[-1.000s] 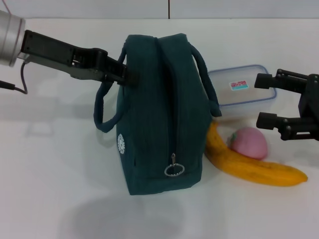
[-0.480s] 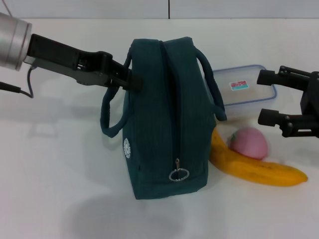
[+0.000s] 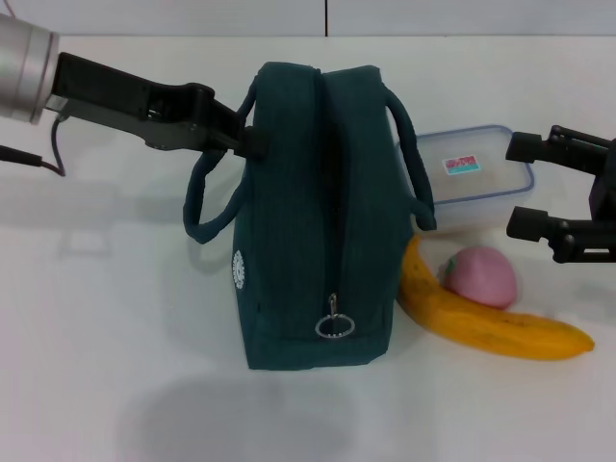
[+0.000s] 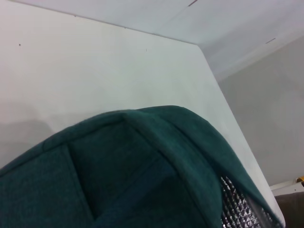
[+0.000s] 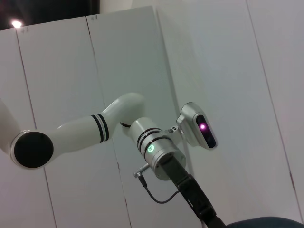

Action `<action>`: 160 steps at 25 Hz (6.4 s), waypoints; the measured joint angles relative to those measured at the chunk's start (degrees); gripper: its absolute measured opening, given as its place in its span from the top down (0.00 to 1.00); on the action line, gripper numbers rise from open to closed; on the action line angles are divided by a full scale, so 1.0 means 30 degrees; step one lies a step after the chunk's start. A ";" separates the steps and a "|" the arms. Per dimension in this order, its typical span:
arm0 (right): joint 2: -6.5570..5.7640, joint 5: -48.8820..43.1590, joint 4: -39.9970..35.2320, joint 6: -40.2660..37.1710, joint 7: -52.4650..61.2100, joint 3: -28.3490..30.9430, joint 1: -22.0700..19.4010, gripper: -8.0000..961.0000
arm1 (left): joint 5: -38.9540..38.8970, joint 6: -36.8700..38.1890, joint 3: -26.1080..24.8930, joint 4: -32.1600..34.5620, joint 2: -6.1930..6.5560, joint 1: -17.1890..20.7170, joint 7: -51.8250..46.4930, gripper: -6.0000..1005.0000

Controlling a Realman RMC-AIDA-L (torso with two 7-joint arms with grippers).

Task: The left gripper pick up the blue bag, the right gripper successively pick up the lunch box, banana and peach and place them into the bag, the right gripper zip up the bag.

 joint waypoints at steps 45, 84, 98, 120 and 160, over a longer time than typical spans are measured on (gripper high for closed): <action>-0.0001 -0.0002 0.1358 -0.0284 -0.1262 0.0488 -0.0213 0.18 | 0.2181 -0.0677 0.0020 -0.0497 -0.0211 -0.1002 -0.1480 0.90; 0.0769 0.5365 1.5401 0.9600 0.2684 0.9937 0.0447 0.21 | 0.2086 -0.0860 -0.0615 -0.0545 -0.0718 -0.0429 -0.0282 0.94; 0.0842 0.4478 1.7227 1.2951 0.2741 0.9838 0.2969 0.22 | 0.2089 -0.0655 -0.0554 -0.0518 -0.0712 -0.0492 0.0479 0.94; 0.0843 0.3268 1.7753 1.3795 0.3535 0.9924 0.3454 0.34 | 0.2115 -0.0629 -0.0555 -0.0516 -0.0711 -0.0288 0.0910 0.94; 0.0793 0.2737 1.6229 0.9560 0.7755 1.0194 0.2235 0.79 | 0.2086 -0.0747 -0.0623 -0.0561 -0.0859 -0.0500 0.1406 0.94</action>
